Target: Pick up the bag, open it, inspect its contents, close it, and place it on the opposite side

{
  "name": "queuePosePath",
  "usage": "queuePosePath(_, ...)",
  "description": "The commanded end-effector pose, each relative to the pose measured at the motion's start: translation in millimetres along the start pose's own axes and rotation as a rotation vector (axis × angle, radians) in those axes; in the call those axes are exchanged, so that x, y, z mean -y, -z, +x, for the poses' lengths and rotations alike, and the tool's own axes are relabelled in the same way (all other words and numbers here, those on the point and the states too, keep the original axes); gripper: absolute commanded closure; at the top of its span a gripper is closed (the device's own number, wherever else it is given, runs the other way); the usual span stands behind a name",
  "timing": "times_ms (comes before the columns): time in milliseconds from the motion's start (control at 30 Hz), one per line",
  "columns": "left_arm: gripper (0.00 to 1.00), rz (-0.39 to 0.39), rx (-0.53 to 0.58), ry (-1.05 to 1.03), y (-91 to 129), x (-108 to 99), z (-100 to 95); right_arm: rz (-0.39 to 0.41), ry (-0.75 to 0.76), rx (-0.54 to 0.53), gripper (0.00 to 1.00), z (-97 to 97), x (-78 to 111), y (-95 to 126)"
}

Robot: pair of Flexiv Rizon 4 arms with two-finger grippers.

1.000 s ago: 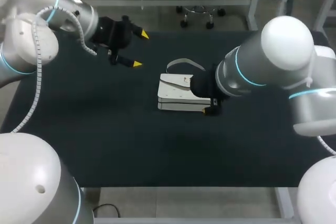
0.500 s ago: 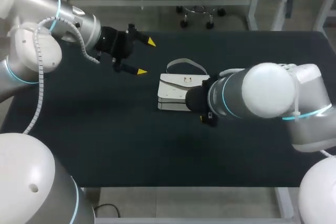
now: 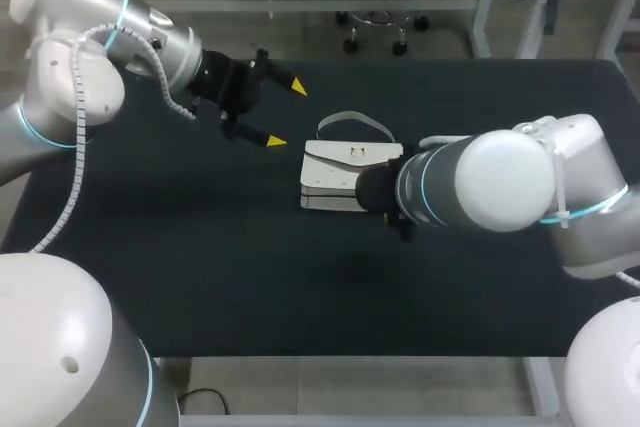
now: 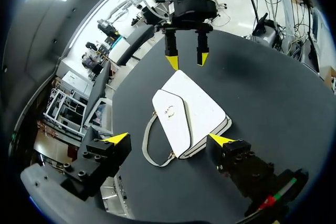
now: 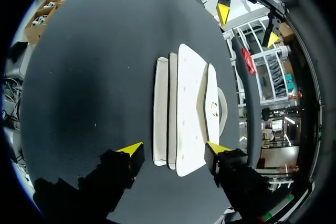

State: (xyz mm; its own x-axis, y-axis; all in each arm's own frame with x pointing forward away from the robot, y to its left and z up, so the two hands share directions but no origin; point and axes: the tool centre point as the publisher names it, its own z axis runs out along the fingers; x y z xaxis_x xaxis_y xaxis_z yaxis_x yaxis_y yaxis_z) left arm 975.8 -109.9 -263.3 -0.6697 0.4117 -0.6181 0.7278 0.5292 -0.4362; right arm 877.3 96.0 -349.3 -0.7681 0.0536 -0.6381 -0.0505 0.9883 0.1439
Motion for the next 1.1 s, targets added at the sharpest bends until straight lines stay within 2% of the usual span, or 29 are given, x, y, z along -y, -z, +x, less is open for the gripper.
queuePosePath(33, 0.00, 0.006, -0.011, -0.005, -7, -3, -2.9, -0.013, -0.001, 0.350, 0.50, 2.6, 0.6, -11)
queuePosePath(533, 0.00, 0.018, -0.053, -0.021, -16, -5, -3.0, -0.014, -0.020, 0.361, 0.55, -4.2, 7.7, -32)
queuePosePath(867, 0.00, 0.026, -0.077, -0.017, -25, -8, -4.7, -0.010, -0.017, 0.362, 0.69, -5.8, 13.9, -37)
queuePosePath(967, 0.00, 0.031, -0.079, -0.019, -26, -8, -4.8, -0.006, -0.016, 0.360, 0.69, -6.0, 15.7, -39)
queuePosePath(1067, 0.00, 0.034, -0.084, -0.021, -26, -8, -4.6, -0.006, -0.018, 0.359, 0.74, -6.0, 16.0, -40)
queuePosePath(1100, 0.00, 0.034, -0.088, -0.022, -27, -8, -4.4, -0.008, -0.018, 0.358, 0.78, -6.1, 15.7, -41)
